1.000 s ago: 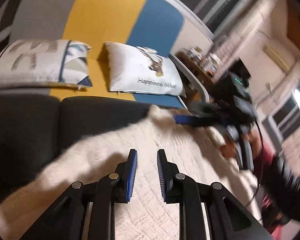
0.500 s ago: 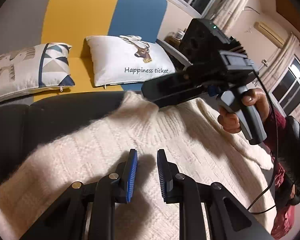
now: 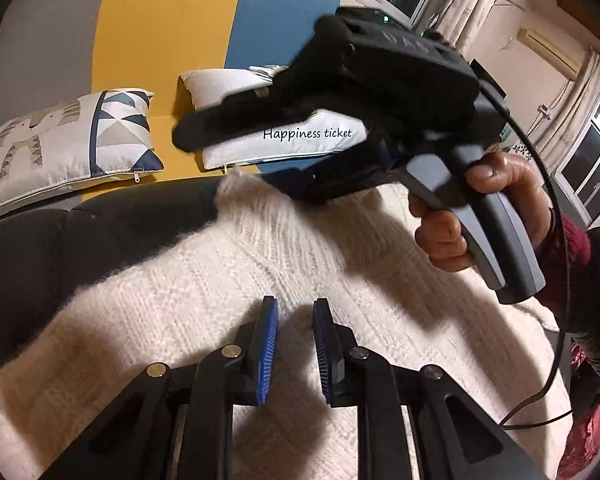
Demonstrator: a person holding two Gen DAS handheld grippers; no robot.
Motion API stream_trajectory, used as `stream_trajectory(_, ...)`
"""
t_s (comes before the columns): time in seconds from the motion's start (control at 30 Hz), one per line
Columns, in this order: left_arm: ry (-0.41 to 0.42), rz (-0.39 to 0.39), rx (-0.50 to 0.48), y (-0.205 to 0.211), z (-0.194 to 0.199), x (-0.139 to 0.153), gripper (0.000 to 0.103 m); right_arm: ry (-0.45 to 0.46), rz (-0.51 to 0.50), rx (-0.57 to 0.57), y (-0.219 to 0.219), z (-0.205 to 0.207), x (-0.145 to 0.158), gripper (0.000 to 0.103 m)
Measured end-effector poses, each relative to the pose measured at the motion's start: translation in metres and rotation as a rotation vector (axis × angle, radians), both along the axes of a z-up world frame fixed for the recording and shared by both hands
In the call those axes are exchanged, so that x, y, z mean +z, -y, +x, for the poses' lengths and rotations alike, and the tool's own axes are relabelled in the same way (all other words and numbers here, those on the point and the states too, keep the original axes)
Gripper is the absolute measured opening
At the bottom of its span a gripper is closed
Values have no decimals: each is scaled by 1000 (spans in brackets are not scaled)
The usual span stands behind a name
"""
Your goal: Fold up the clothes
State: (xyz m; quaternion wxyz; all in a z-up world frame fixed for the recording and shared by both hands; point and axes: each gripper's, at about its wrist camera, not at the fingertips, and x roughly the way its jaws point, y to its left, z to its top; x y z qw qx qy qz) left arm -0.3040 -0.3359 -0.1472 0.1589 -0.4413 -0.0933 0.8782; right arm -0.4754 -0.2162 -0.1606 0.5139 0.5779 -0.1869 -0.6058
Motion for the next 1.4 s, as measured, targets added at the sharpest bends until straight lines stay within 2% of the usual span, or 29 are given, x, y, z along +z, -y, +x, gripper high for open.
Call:
stream_trajectory(0.2, 1, -56, 10, -8, 1, 1, 17, -5, 52, -57, 6, -3, -1, 71)
stream_trajectory(0.3, 3, -21, 46, -2, 2, 6, 17, -8, 80, -71, 8, -1, 2, 71)
stream_trajectory(0.37, -24, -11, 71, 3, 4, 14, 17, -23, 106, -75, 7, 2, 9, 71)
stream_trajectory(0.53, -110, 22, 108, 15, -5, 35, 17, -89, 121, -50, -32, 18, 35, 75)
stream_trajectory(0.67, -53, -59, 76, 4, -34, 22, 18, -111, 156, -7, -67, 33, 38, 76)
stream_trajectory(0.77, -30, -121, 97, -1, -40, 8, 17, -100, 239, 15, -78, 38, 17, 76)
stream_trajectory(0.8, -28, -125, 115, 1, -38, 7, 17, -95, 247, -9, -86, 38, 12, 75)
stream_trajectory(0.87, -22, -110, 151, 7, -35, 5, 16, -84, 244, -87, -105, 36, 2, 61)
stream_trajectory(0.93, -9, -72, 175, 17, -36, 1, 11, -64, 230, -157, -125, 36, -8, 26)
stream_trajectory(0.97, -3, -53, 187, 22, -37, 0, 9, -47, 217, -182, -133, 36, -14, 16)
stream_trajectory(1.0, 3, -40, 199, 24, -38, 0, 9, -27, 201, -203, -141, 35, -20, 0)
stream_trajectory(1.07, 6, -17, 219, 26, -37, 3, 10, -7, 179, -234, -152, 35, -26, 0)
stream_trajectory(1.1, -5, -1, 216, 25, -35, 7, 15, -16, 177, -240, -153, 36, -23, 2)
stream_trajectory(1.17, -32, 18, 198, 21, -32, 12, 15, -97, 217, -229, -148, 43, -8, 9)
stream_trajectory(1.2, -49, -9, 171, 15, -33, 15, 15, -167, 245, -208, -140, 50, 2, 19)
stream_trajectory(1.23, -53, -41, 148, 8, -35, 15, 15, -243, 270, -182, -131, 58, 12, 24)
stream_trajectory(1.33, -19, -110, 111, -9, -47, 9, 15, -450, 361, -103, -101, 79, 33, 24)
stream_trajectory(1.37, -5, -147, 125, -11, -50, 4, 15, -493, 419, -103, -94, 81, 31, 24)
stream_trajectory(1.4, -11, -146, 139, -11, -51, 2, 16, -532, 482, -107, -89, 81, 27, 24)
